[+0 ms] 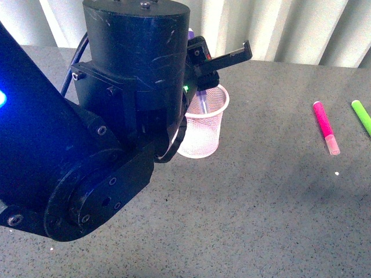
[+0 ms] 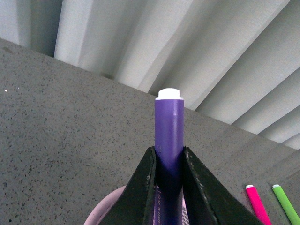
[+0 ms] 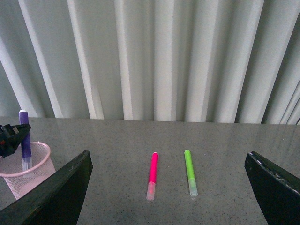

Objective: Insert purple and pink pens into pink cup

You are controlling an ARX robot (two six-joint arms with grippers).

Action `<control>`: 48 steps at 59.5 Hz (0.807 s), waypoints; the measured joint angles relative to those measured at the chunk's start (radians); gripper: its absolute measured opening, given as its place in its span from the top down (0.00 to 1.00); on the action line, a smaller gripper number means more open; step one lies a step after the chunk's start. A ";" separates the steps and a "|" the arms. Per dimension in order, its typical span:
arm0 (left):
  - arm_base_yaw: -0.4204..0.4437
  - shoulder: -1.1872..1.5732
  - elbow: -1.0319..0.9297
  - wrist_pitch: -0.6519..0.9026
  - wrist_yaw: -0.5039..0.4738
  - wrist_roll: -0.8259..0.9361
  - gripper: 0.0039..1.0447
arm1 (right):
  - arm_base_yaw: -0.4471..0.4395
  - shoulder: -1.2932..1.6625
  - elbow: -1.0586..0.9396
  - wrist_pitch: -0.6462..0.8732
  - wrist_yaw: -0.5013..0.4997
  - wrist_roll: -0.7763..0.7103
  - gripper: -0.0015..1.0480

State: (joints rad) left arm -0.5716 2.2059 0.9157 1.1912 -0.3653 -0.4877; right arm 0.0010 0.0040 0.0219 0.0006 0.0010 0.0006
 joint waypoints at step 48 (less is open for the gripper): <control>0.196 -0.642 -0.262 -0.795 0.182 0.222 0.06 | 0.000 0.000 0.000 0.000 -0.002 0.000 0.07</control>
State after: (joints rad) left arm -0.3756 1.5639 0.6540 0.3965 -0.1829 -0.2653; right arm 0.0010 0.0040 0.0219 0.0006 -0.0010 0.0006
